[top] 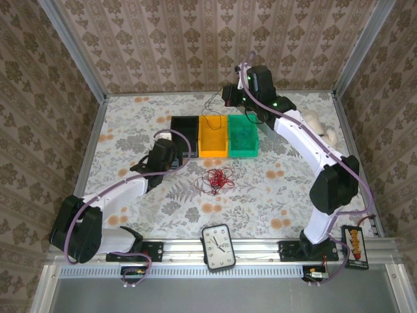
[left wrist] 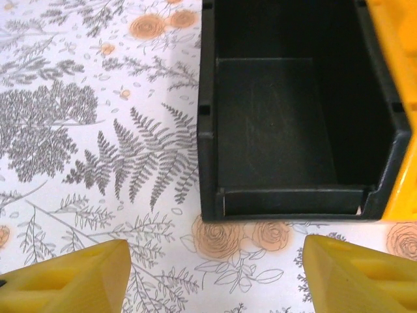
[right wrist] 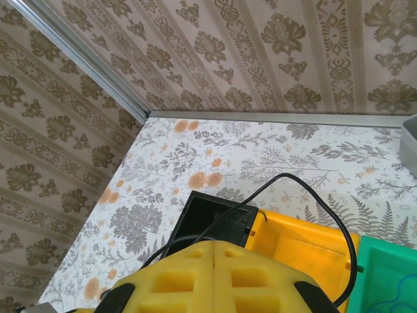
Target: Untangle the cables
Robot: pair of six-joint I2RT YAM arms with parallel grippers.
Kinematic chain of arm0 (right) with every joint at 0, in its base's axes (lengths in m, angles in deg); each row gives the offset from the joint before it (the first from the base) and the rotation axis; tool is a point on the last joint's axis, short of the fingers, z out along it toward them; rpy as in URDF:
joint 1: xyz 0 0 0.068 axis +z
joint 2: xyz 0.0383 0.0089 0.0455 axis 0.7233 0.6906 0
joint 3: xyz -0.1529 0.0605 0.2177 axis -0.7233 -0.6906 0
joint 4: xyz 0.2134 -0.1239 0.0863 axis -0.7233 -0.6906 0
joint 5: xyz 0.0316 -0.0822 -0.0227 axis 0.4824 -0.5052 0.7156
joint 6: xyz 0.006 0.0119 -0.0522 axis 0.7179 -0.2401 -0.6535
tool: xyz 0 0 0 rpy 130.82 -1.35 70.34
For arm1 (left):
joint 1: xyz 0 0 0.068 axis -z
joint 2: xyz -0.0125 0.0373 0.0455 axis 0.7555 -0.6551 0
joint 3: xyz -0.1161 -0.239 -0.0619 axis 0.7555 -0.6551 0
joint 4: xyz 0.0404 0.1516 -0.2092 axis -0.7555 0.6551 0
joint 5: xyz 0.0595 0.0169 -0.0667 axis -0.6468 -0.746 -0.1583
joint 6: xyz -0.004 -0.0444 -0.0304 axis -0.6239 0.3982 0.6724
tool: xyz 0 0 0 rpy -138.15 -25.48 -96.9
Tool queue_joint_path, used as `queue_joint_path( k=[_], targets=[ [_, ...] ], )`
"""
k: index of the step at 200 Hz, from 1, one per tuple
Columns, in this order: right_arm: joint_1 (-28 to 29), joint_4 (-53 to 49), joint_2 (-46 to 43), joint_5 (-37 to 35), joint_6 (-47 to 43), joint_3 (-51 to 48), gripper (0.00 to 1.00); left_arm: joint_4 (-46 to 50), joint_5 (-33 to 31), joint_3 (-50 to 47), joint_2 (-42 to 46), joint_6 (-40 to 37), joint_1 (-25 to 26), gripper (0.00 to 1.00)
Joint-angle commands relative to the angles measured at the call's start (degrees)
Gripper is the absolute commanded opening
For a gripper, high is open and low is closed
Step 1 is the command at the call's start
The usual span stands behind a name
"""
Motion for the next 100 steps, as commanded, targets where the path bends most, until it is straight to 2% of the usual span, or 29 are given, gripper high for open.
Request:
queue_joint_path(
  k=[1, 59, 100],
  targets=[
    [0.67, -1.7, 3.37, 1.07, -0.79, 1.38, 0.0, 1.65, -1.97, -0.5, 0.55, 3.31, -0.68, 0.7],
    [1.4, -1.34, 8.13, -0.35, 0.61, -3.92, 0.0, 1.13, -1.1, -0.66, -0.66, 4.19, -0.9, 0.7],
    [2.76, -2.93, 10.69, -2.53, 0.12, -3.96, 0.01, 1.13, -0.43, -0.59, -0.5, 3.85, -0.57, 0.7]
  ],
)
